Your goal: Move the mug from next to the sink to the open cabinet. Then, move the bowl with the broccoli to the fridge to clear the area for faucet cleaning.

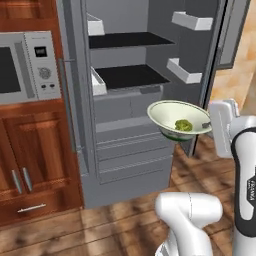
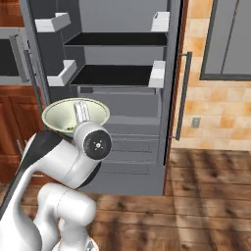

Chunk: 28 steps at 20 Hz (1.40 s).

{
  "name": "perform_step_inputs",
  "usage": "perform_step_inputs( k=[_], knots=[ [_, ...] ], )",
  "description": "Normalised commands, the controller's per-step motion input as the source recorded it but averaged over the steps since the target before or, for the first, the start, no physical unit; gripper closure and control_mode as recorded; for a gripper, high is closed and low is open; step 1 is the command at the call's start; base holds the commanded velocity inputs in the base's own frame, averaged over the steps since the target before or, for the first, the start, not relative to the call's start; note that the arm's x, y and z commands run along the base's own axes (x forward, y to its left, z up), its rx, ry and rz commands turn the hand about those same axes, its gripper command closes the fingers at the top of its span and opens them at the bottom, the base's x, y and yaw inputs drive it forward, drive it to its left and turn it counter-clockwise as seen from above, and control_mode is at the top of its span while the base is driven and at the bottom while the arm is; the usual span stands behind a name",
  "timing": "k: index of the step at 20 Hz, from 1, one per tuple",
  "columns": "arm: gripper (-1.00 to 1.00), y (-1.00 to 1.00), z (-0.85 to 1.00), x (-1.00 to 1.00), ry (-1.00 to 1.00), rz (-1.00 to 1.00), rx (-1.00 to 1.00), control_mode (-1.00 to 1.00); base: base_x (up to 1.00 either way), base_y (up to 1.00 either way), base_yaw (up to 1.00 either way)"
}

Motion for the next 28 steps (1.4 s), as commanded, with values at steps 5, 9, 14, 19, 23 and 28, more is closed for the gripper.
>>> perform_step_inputs(
  k=[5, 9, 14, 19, 23, 28],
  knots=[
    [1.0, 0.0, 0.0, 0.0, 0.0, 0.0, 0.0, 1.0, 1.0, -0.15, 0.03],
    [1.0, 0.0, 0.0, 0.0, 0.0, 0.0, 0.0, 1.0, 0.89, -0.01, 0.02],
    [1.0, 0.0, 0.0, 0.0, 0.0, 0.0, 0.0, 1.0, 0.25, 0.0, 0.13],
    [1.0, 0.0, 0.0, 0.0, 0.0, 0.0, 0.0, 1.0, 0.29, 0.0, -0.01],
    [1.0, 0.0, 0.0, 0.0, 0.0, 0.0, 0.0, 1.0, 0.95, 0.0, -0.07],
    [1.0, 0.0, 0.0, 0.0, 0.0, 0.0, 0.0, 1.0, 0.68, 0.0, -0.07]
  ],
)
